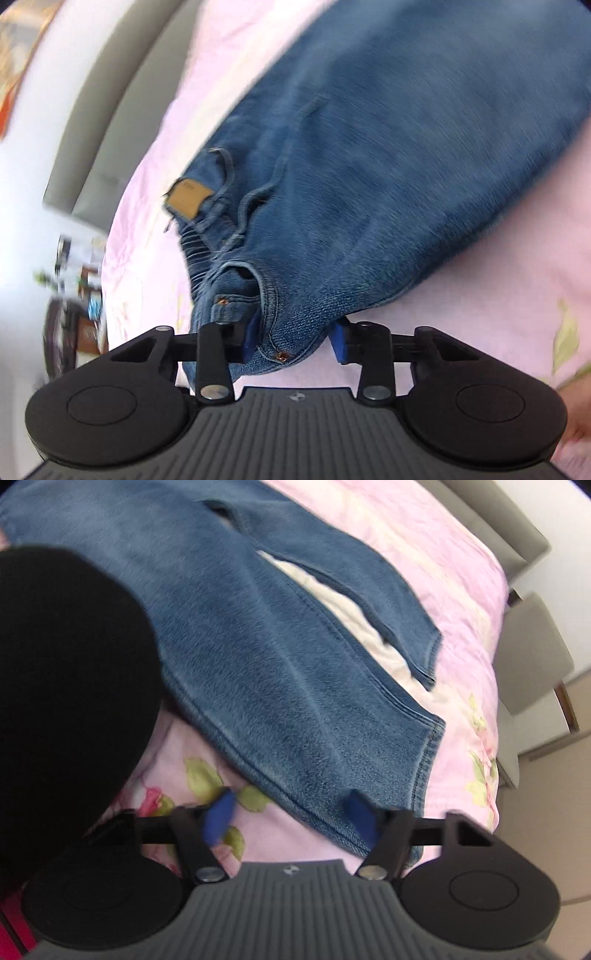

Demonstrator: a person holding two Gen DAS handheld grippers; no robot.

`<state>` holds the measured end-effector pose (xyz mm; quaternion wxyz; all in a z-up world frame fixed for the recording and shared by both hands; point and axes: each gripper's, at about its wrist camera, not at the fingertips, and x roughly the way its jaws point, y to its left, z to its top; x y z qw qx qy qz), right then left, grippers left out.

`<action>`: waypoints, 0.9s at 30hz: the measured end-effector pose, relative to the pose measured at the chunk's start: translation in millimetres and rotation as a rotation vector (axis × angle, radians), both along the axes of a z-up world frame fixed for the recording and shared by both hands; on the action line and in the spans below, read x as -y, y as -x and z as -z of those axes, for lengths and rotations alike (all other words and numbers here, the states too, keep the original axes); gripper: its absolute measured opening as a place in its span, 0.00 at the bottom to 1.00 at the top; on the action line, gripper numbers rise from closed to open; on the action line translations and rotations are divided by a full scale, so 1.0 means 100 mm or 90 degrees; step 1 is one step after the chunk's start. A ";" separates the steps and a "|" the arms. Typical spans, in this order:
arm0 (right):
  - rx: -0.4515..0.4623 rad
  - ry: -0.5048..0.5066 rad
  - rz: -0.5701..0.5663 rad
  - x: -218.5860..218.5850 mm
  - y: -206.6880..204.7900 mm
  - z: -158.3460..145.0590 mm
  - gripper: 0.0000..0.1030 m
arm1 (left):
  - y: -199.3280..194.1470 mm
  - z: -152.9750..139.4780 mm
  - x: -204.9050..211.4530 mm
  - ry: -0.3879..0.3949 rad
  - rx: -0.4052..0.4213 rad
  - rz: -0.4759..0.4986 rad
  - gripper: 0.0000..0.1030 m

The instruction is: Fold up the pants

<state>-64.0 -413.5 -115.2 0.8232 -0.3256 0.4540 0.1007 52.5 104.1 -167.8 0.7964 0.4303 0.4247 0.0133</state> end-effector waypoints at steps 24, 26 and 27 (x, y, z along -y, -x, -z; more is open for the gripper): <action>0.096 -0.117 0.096 0.10 -0.89 -1.30 0.22 | -0.66 -0.96 -0.11 0.105 0.093 -0.122 0.33; 0.048 -0.080 0.060 0.03 -0.92 -1.06 0.53 | -0.67 -0.92 -0.15 0.106 0.074 -0.128 0.33; 0.013 -0.063 0.043 0.01 -0.95 -0.90 0.58 | -0.67 -0.90 -0.15 0.104 0.066 -0.131 0.33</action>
